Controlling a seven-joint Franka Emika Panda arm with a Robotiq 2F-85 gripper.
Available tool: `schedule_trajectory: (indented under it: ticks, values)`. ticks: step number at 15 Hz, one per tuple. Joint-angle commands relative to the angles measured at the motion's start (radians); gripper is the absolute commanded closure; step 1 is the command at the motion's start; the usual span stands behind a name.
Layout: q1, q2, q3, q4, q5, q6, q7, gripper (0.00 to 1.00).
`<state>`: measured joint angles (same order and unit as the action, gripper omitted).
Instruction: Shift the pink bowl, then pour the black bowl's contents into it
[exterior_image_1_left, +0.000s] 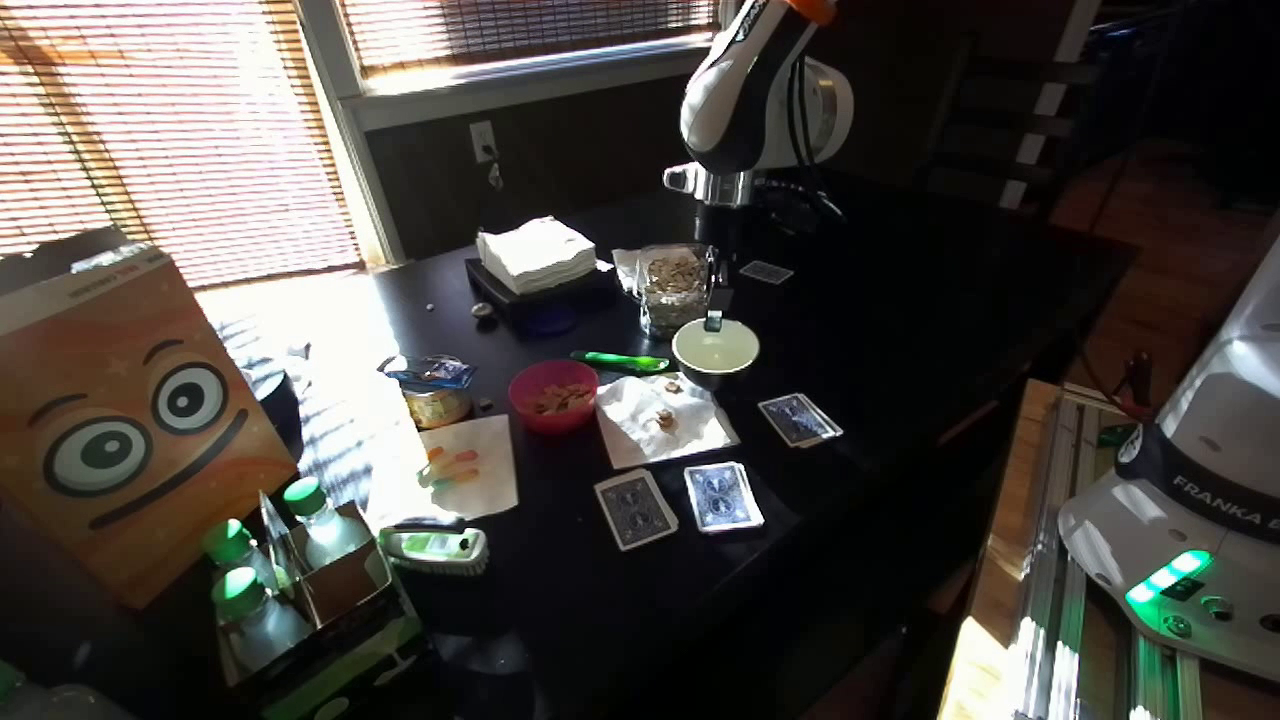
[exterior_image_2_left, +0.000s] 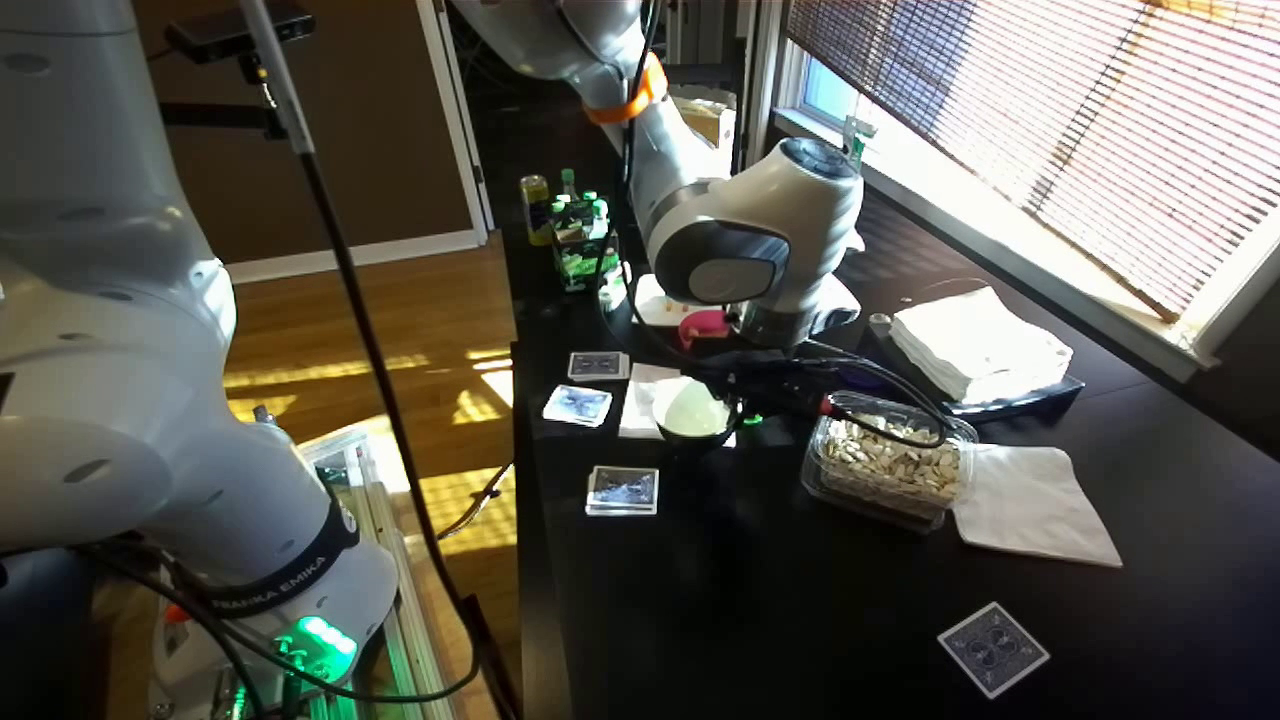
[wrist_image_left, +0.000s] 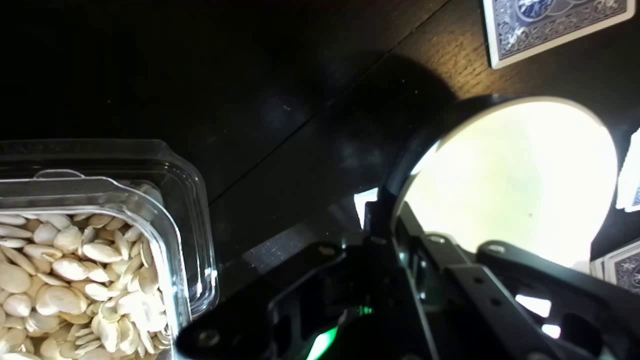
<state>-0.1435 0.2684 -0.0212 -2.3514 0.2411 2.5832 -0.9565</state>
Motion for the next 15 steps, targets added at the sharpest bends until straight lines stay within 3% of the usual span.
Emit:
schedule_trajectory:
  ticks: [1, 5, 6, 15]
  values:
    - [0.0, -0.005, 0.002, 0.002, -0.04, 0.013, 0.096, 0.98]
    - [-0.003, -0.007, 0.01, -0.005, -0.035, 0.051, 0.144, 0.98]
    - [-0.02, -0.001, 0.022, 0.0, -0.017, 0.03, 0.105, 0.93]
    - [-0.02, -0.001, 0.023, 0.0, -0.018, 0.04, 0.12, 0.93]
